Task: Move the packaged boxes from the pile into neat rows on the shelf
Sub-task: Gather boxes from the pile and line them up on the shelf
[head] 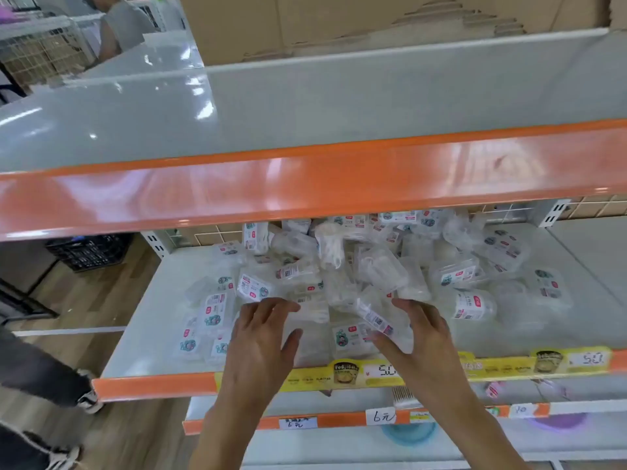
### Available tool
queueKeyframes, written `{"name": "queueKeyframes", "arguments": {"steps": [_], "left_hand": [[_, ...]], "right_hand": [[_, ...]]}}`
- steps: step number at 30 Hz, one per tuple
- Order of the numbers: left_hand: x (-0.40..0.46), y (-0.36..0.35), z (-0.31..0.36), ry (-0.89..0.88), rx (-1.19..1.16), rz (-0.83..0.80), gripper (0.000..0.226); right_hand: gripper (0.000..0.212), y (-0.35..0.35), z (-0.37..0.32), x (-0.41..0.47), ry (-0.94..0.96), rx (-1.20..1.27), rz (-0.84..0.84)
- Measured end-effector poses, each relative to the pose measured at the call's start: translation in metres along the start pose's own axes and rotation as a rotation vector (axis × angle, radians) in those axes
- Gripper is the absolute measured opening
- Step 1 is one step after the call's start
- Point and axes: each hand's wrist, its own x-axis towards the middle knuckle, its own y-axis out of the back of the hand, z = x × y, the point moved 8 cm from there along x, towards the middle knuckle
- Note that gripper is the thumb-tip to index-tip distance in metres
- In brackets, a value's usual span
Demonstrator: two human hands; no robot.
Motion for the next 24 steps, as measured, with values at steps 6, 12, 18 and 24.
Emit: {"name": "queueKeyframes", "arguments": {"steps": [6,12,18,24], "left_hand": [[0.027,-0.021,-0.009,-0.009,0.168,-0.084,0.049],[0.031,-0.038,-0.016,-0.003,0.291,-0.076,0.055],[0.033,-0.025,-0.018,0.054,0.107,-0.02,0.055],[0.023,-0.004,-0.009,0.202,-0.299,-0.04,0.05]], "right_hand": [[0.063,-0.021,-0.008,0.013,0.032,-0.138,-0.003],[0.055,-0.022,0.003,0.019,-0.056,-0.057,-0.026],[0.062,-0.015,0.001,0.016,-0.147,0.078,-0.066],[0.054,-0.008,-0.01,0.017,-0.182,0.193,-0.071]]}}
